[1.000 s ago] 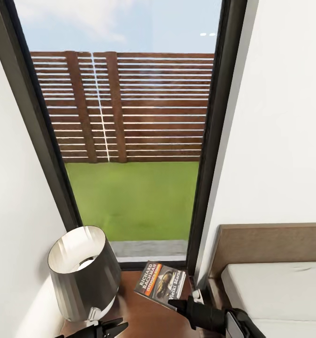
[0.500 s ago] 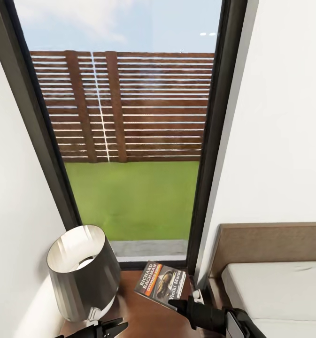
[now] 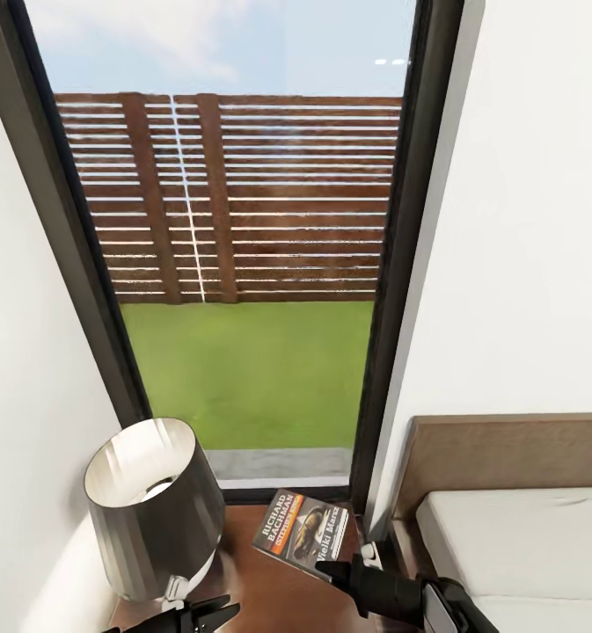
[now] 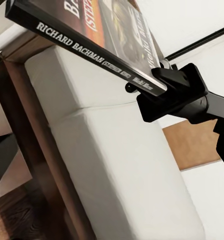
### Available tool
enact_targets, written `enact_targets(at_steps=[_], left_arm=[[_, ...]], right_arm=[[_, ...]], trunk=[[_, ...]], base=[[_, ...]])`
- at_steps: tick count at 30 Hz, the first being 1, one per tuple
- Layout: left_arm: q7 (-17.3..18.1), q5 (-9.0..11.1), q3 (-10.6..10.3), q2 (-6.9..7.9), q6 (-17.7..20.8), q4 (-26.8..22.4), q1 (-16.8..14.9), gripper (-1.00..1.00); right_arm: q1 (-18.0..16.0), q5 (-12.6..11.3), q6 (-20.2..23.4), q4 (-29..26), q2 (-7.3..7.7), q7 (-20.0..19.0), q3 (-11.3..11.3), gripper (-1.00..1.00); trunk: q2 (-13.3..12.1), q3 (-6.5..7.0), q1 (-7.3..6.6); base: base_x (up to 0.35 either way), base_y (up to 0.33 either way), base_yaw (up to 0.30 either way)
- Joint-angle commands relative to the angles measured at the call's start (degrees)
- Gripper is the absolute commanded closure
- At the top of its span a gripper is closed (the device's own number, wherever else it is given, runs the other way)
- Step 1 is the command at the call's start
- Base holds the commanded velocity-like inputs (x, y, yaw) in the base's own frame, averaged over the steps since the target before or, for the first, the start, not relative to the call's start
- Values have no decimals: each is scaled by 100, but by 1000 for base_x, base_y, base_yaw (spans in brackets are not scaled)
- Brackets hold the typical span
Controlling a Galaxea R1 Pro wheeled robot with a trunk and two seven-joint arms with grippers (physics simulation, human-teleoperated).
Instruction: In the bedroom, move the book from the bed onto either nightstand, and place the two sandals side by side next to the bed.
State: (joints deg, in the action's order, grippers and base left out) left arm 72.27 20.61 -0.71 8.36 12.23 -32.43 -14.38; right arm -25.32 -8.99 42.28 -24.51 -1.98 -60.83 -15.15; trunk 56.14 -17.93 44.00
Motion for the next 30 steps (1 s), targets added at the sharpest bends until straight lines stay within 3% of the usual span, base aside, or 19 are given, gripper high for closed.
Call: enact_targets(at_steps=[1, 30], left_arm=[[15, 29, -8, 4, 60, 0, -3, -100], [24, 23, -16, -1, 60, 0, -3, -100]], right_arm=[[-4, -6, 24, -1, -4, -8, -26, 100], [-6, -6, 4, -17, -4, -68, -23, 100]], trunk=[[47, -26, 23], [1210, -546, 660]], base=[[0, 0, 0], [0, 0, 0]])
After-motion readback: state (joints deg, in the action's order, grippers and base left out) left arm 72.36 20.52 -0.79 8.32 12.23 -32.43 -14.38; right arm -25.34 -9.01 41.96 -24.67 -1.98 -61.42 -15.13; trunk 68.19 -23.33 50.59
